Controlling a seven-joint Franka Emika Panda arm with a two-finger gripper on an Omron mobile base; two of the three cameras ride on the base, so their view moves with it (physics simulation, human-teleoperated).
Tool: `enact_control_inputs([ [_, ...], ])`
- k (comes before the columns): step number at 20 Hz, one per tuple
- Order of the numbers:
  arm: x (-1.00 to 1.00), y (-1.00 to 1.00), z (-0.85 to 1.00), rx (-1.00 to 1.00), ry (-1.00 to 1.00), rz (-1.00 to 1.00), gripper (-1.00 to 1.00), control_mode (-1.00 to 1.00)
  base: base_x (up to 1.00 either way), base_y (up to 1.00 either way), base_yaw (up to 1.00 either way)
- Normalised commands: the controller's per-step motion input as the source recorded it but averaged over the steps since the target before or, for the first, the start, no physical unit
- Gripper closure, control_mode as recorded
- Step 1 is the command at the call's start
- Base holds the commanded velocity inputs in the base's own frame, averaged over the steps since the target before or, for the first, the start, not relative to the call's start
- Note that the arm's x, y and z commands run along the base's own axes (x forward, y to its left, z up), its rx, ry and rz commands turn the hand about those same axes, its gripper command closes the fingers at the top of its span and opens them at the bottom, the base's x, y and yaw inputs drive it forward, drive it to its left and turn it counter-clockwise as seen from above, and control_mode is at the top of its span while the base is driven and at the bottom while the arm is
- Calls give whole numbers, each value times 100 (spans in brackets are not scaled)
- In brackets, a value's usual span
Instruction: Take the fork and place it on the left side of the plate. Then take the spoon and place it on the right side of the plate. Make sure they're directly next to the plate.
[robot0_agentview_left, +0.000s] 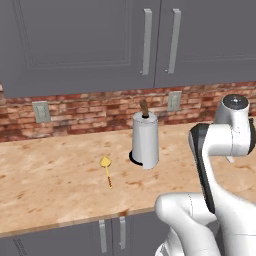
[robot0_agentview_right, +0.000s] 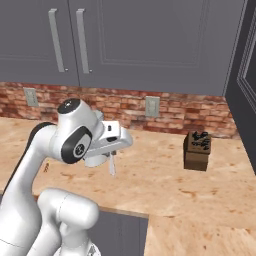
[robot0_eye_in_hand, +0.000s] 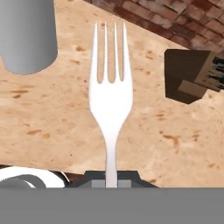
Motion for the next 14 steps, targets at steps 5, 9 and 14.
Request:
enact_control_inputs([
  [5, -29, 13, 38, -9, -5, 1, 100, -100, 0, 0, 0],
  [9, -3, 0, 0, 0, 0, 0, 100, -100, 0, 0, 0],
  [14, -5, 2, 0, 0, 0, 0, 100, -100, 0, 0, 0],
])
